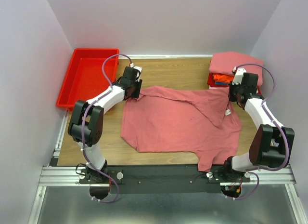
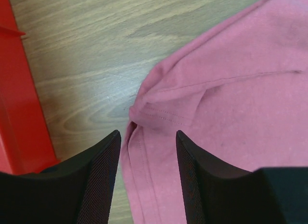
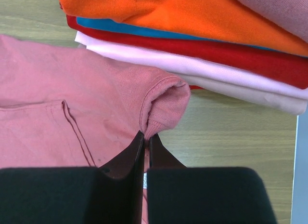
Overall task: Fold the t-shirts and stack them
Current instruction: Fold the tshirt
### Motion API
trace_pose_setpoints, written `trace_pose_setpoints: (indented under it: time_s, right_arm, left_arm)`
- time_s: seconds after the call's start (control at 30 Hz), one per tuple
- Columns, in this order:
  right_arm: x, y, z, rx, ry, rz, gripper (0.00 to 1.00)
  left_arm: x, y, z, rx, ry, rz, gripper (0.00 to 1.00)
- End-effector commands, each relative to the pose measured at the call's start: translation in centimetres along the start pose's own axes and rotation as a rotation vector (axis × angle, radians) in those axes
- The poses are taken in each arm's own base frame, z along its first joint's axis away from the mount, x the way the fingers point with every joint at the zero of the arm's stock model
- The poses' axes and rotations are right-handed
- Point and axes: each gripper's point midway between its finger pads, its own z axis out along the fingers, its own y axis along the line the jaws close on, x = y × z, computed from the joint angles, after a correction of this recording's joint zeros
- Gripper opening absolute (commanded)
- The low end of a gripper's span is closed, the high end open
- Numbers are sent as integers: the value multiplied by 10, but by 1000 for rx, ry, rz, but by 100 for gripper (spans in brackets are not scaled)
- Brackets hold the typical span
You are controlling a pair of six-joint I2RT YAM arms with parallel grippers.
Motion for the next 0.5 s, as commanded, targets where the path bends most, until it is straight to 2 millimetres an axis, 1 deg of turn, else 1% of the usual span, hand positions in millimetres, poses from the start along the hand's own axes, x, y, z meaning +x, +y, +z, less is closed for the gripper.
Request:
trace_pose_setpoints:
  time_s: [0.0,0.07,0.1,0.13,0.17,0.27,0.33,0.47]
  right_arm:
    - [6,2,3,-20,15,17,10]
    - [7,2,3,-19,17,18,10]
    - [7,2,3,-20,16,17,10]
    - [6,1,3,-18,14,17,10]
    - [6,2,3,-18,15,19,10]
    - [4,2,2,-20,9,18,10]
    - [4,2,2,-20,9,18,10]
    - [4,1,1,-19,7,21,10]
  left_arm:
    - [-2,8,4,-32,28,36,56]
    - [0,7,9,-20,45,39,54]
    - [-5,8,10,-17,41,34,53]
    - [-4,7,14,-7,54,38,51]
    - [-6,8,14,-5,58,36,50]
    - [-5,8,19,4,74,35,50]
    - [-4,10,21,4,86,31,50]
    - [6,8,27,16,127,34,50]
